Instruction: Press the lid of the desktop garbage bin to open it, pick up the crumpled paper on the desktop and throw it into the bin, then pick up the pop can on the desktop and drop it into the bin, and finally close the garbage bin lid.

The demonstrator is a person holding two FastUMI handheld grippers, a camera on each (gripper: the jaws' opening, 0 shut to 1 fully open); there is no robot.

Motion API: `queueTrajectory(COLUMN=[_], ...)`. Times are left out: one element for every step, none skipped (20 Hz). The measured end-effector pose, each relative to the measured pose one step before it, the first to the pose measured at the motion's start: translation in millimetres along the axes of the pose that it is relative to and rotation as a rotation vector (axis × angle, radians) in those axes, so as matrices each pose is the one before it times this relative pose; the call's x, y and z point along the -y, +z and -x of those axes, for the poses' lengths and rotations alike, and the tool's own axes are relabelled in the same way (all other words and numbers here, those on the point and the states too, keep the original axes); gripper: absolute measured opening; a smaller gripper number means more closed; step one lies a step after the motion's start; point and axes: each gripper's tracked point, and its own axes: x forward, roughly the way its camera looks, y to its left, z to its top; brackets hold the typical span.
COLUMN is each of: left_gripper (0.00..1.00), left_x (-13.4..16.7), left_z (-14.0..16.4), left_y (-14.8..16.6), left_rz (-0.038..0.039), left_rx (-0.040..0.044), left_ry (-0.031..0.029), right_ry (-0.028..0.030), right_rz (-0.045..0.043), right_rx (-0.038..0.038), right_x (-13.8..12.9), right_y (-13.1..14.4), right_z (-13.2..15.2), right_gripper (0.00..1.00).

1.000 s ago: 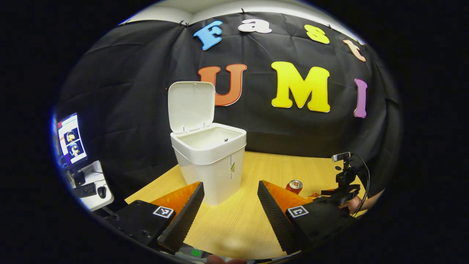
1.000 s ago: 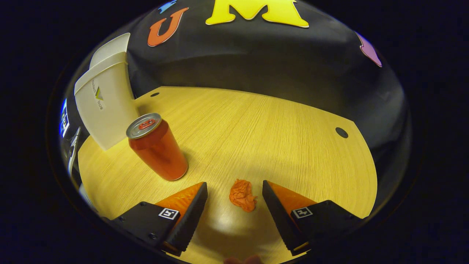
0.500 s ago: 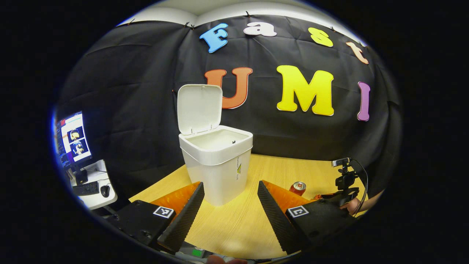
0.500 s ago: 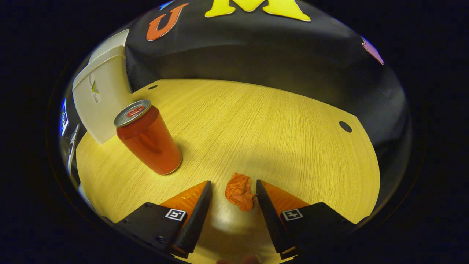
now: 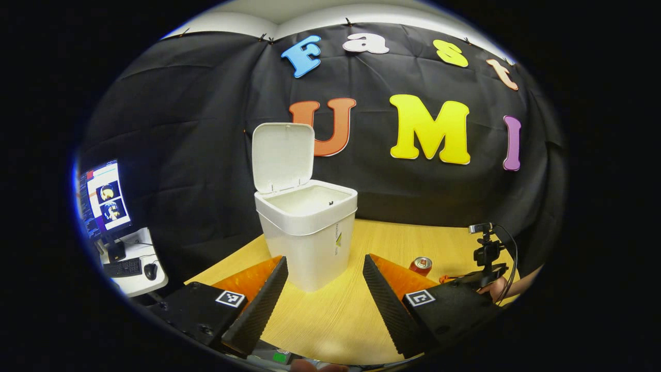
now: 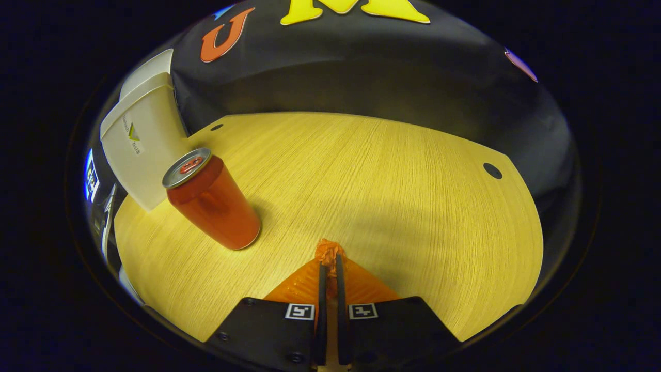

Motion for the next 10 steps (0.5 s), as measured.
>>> queueTrajectory(left_gripper=[0.96,0.96,0.97,0.97,0.97,0.96,0.96,0.96,0.97,0.96], left_x=[-1.8,-0.58,0.88,0.46,1.56,0.66,1.27,1.67,2.56,0.19], left_z=[0.01,-0.06,-0.95,-1.47,-2.17,-2.46,-3.55,-2.61,-2.51,-3.59], left_y=[0.19,-1.42,0.98,-1.31,0.34,-0.82,-0.8,-1.12,-0.02,-1.68], left_rz=[0.00495,0.00517,0.00391,0.00431,0.00319,0.0033,0.00478,0.00906,0.01437,0.01244], left_rx=[-0.00105,-0.00075,0.00022,0.00081,0.00194,-0.00103,-0.00057,-0.00267,0.00236,-0.00214], left_ry=[0.00223,-0.00298,-0.00384,-0.00698,-0.00718,-0.00729,-0.00907,-0.01466,-0.01872,-0.00941], right_ry=[0.00129,0.00892,0.00563,0.01209,0.01299,0.01459,0.01977,0.01825,0.01508,0.0133], right_rz=[-0.00931,-0.01208,-0.00764,-0.00193,0.00519,-0.00017,-0.0029,0.00028,-0.00129,0.00414], right_rx=[-0.00221,0.00321,0.01199,0.01531,0.01971,0.02861,0.02219,0.03347,0.0348,0.03158], right_x=[0.36,-3.24,-1.69,-4.01,-3.51,-5.87,-7.0,-9.97,-8.81,-9.84], right_y=[-0.2,0.95,2.45,3.57,7.62,11.04,9.43,13.72,16.09,14.18], right_z=[5.71,6.35,9.64,10.56,13.56,17.6,14.75,15.79,12.78,11.88], right_gripper=[0.09,0.01,0.01,0.0,0.01,0.01,0.01,0.01,0.01,0.01])
